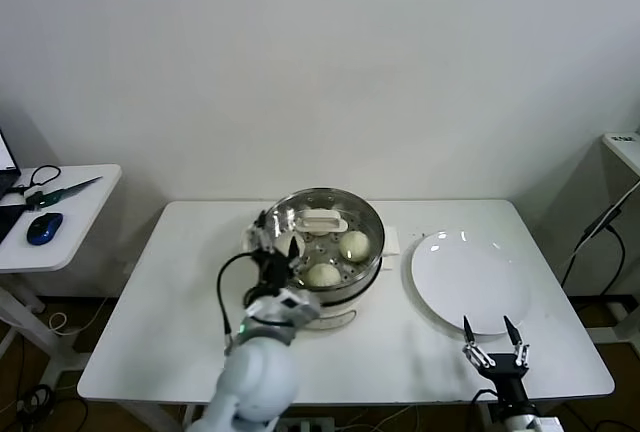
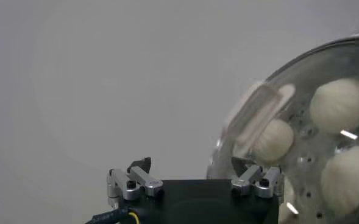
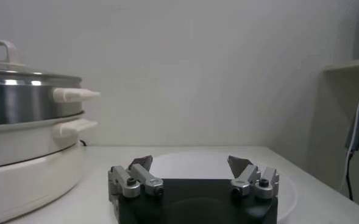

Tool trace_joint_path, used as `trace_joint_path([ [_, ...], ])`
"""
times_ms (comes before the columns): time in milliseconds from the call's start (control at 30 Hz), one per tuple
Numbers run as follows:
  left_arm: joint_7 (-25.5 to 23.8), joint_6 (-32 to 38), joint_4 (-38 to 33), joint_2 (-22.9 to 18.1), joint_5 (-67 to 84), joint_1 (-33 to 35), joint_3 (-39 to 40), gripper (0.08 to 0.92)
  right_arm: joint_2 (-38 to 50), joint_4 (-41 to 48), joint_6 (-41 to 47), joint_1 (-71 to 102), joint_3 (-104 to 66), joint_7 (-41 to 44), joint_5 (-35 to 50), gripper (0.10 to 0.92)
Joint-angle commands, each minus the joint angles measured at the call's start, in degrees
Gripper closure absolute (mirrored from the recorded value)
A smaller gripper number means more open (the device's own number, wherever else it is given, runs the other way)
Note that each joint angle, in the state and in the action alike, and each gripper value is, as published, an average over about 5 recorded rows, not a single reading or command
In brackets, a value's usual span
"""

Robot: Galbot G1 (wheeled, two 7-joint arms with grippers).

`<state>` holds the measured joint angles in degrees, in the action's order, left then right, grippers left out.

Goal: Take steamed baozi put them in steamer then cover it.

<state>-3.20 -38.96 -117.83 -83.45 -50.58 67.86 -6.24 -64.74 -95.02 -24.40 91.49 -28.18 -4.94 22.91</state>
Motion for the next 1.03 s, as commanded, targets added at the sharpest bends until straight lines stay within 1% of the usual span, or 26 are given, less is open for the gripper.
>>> trace_joint_path([
  [33, 7.8, 31.4, -3.7, 9.2, 59.8, 16.9, -32.8, 0.177, 0.4, 2.5, -1.0, -1.1, 2.5, 0.7, -0.2, 0.203],
  [100, 7.6, 36.2, -2.6, 11.0, 66.1, 20.0, -36.3, 0.177, 0.3, 2.4, -0.9, -1.1, 2.7, 0.6, -0.3, 0.203],
  [200, 7.6, 43.5, -0.9, 12.5, 70.7, 24.2, -38.0, 0.177, 0.2, 2.4, -0.7, -0.9, 2.7, 0.5, -0.2, 0.203],
  [333, 7.2, 48.0, 0.2, 11.6, 72.2, 27.0, -36.6, 0.177, 0.2, 2.6, -0.6, -0.7, 2.6, 0.5, -0.2, 0.203],
  [533, 6.3, 49.4, 2.7, 9.0, 70.9, 27.2, -32.0, 0.177, 0.0, 3.0, -0.9, -0.6, 2.7, 0.5, -0.2, 0.203],
  [667, 5.4, 50.2, 4.0, 7.8, 69.6, 27.2, -30.5, 0.177, -0.2, 3.0, -1.0, -0.6, 2.8, 0.5, -0.2, 0.203],
  [1033, 4.3, 50.3, 6.2, 7.6, 68.3, 26.9, -29.3, 0.177, -0.5, 2.6, -0.8, -0.9, 3.1, 0.5, -0.2, 0.203],
])
